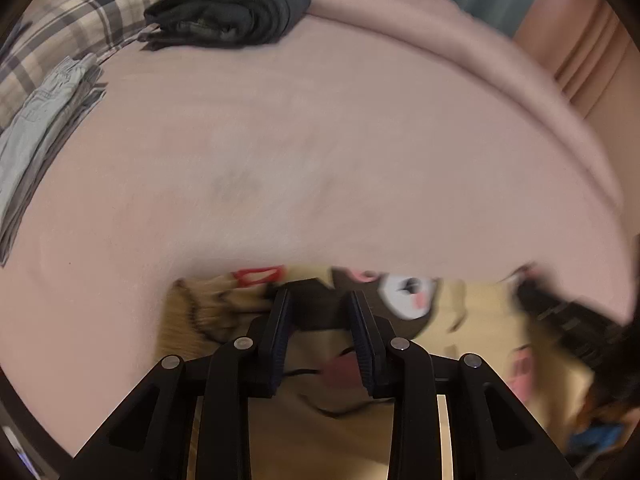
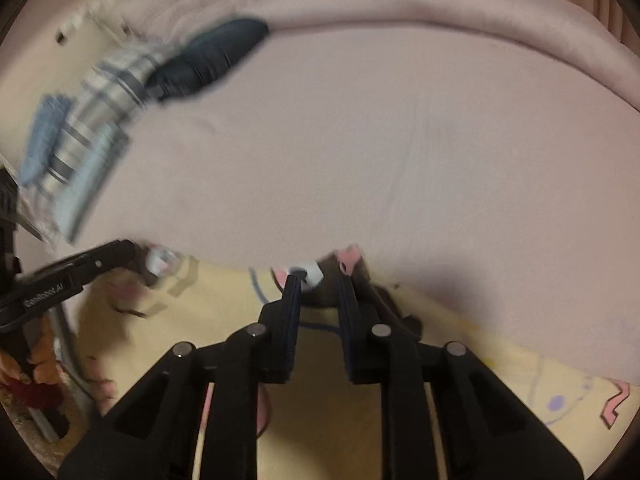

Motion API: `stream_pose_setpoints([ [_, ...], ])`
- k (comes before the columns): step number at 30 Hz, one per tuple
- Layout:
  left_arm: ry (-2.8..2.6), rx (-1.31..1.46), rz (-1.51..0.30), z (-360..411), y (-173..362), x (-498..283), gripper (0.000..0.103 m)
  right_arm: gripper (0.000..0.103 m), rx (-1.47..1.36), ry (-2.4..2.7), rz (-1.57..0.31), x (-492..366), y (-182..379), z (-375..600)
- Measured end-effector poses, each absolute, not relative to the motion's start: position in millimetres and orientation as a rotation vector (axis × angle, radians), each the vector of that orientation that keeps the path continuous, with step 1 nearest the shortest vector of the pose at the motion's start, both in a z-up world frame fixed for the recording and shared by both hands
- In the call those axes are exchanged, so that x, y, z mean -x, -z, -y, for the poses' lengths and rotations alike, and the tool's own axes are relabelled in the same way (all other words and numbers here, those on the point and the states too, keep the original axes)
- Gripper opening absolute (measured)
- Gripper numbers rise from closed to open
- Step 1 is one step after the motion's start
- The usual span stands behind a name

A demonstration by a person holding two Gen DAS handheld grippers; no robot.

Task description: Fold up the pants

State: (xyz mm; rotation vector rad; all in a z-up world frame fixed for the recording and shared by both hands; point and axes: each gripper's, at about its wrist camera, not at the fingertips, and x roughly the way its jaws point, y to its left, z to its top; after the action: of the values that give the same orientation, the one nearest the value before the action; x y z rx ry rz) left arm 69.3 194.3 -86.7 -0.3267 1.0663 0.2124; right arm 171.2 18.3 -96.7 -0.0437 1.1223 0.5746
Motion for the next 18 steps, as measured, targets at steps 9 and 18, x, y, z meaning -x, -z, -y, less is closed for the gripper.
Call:
stream_pose_setpoints([
  [9, -0.268, 0.334, -0.99, -192, 85, -46, 0.032, 0.012, 0.087, -0.534, -1.075, -181, 98, -30],
  [18, -0.293, 0.3, -0.985, -175, 73, 2, 0.033, 0.034, -0.047, -0.516, -1.037, -156, 85, 10],
])
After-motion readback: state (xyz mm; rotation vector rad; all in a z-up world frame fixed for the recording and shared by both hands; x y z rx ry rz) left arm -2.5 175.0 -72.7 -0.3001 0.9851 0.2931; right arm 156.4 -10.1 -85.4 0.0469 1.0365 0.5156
